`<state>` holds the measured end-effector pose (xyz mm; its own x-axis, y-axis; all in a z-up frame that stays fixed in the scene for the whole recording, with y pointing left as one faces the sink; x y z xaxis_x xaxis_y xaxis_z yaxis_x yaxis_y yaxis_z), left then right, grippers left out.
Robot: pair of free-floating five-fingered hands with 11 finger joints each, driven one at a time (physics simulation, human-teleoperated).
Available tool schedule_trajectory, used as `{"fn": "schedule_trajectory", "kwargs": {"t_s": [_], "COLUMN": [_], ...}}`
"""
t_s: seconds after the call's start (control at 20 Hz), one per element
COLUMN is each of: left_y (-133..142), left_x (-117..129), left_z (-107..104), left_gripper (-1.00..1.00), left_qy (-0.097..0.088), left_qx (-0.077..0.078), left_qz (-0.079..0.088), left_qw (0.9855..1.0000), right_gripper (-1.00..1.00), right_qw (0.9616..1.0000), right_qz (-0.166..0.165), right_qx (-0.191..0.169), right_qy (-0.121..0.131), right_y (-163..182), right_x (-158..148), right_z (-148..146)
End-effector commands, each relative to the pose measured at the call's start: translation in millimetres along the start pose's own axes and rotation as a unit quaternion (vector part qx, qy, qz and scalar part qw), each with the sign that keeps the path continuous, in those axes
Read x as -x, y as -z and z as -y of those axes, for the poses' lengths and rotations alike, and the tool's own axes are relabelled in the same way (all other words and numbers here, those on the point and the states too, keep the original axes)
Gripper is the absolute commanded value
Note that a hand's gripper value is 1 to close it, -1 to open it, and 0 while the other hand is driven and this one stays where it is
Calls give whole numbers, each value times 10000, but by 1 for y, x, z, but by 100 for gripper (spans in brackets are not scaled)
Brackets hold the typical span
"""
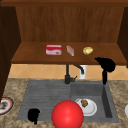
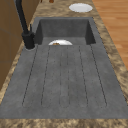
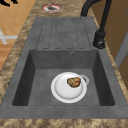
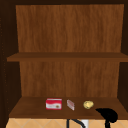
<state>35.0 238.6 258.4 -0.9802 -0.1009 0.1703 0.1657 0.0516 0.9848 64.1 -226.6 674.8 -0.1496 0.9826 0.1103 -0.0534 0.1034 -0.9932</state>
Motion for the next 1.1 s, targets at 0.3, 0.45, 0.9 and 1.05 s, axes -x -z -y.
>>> {"fn": "schedule_trajectory", "kwargs": {"t_s": [0.3, 0.45, 0.9, 1.05], "left_y": [0, 0, 0, 0], "left_x": [0, 0, 0, 0], "left_z": [0, 0, 0, 0], "left_gripper": [0, 0, 0, 0], "left_qy": [0, 0, 0, 0], "left_qx": [0, 0, 0, 0], "left_qz": [0, 0, 0, 0], "left_qw": [10000, 10000, 10000, 10000], "right_gripper": [-100, -100, -100, -100], "right_qw": [9992, 9991, 9983, 9977], "right_qz": [-27, -35, -27, -35], "right_qx": [-386, -428, -577, -671], "right_qy": [34, 44, 68, 85], "right_y": [52, 75, 147, 171], "right_x": [-13, -13, -17, -21], "right_z": [51, 64, 86, 83]}}
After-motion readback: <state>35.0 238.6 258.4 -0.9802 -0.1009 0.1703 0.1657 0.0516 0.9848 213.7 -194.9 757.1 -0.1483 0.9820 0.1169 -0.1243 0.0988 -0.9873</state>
